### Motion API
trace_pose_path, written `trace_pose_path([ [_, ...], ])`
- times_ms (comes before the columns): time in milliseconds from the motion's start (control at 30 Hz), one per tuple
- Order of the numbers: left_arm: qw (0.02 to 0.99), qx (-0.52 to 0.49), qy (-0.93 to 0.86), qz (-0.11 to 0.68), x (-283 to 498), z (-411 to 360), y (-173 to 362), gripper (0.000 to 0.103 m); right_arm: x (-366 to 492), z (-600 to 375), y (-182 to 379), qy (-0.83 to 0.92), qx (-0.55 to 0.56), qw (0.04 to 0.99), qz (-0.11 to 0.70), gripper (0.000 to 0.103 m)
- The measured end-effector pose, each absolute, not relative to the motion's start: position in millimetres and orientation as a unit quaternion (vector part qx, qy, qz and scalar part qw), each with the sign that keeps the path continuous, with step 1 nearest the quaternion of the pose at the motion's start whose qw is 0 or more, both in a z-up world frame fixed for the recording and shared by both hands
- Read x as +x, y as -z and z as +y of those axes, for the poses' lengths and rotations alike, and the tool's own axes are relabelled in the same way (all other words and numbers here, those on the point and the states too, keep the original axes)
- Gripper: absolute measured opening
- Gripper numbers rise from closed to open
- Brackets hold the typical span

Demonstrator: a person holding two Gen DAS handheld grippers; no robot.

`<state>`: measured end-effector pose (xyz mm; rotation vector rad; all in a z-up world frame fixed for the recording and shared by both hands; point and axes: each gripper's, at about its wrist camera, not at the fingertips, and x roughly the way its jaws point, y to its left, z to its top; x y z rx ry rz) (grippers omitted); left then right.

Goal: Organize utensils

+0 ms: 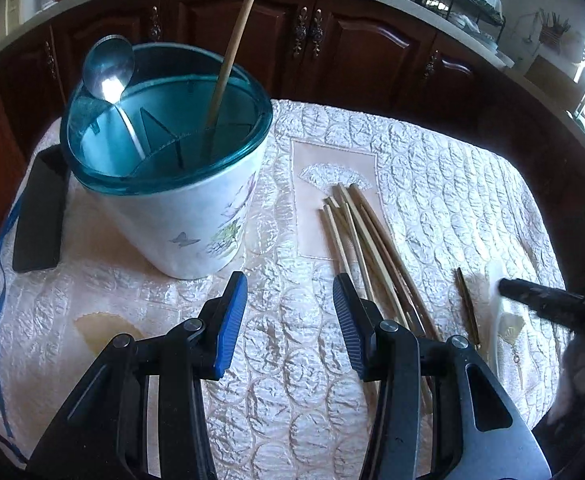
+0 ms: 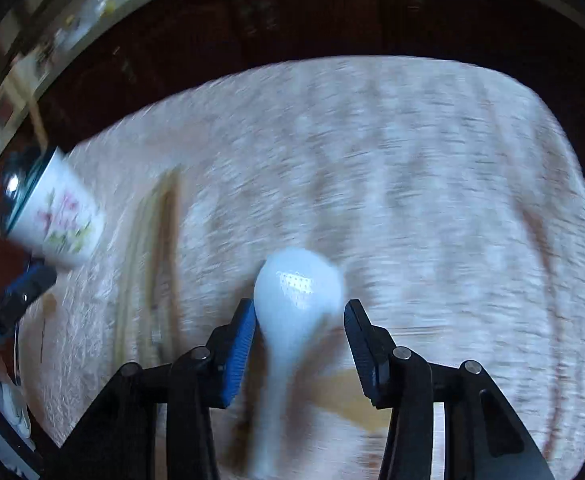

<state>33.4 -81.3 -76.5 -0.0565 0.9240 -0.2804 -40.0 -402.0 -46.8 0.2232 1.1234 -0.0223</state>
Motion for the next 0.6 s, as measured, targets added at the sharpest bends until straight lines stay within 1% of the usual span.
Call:
trace_pose_path([
  [100, 0.882, -0.034, 0.138, 0.450, 36, -84, 79, 0.044, -43, -433, 44, 0.013, 0.148, 0.834, 0.532, 0.045],
  [167, 0.881, -0.035, 0.143, 0.449, 37, -87, 80, 0.044, -45, -446, 43, 0.033, 0.143, 0.831, 0.536, 0.045],
  [333, 0.871, -0.037, 0.165, 0.461, 47, -101, 87, 0.044, -46, -461, 50, -0.005, 0.199, 0.822, 0.533, 0.045],
  [467, 0.864, -0.038, 0.176, 0.471, 62, -116, 95, 0.044, -48, -472, 50, -0.011, 0.214, 0.826, 0.521, 0.045],
  [533, 0.860, -0.023, 0.172, 0.480, 72, -126, 102, 0.042, -53, -482, 46, -0.021, 0.219, 0.827, 0.517, 0.045],
  [567, 0.858, -0.016, 0.167, 0.485, 76, -130, 106, 0.034, -55, -486, 45, -0.027, 0.218, 0.827, 0.518, 0.045],
  [600, 0.856, -0.012, 0.162, 0.492, 81, -133, 111, 0.023, -59, -494, 42, -0.030, 0.215, 0.826, 0.520, 0.045],
])
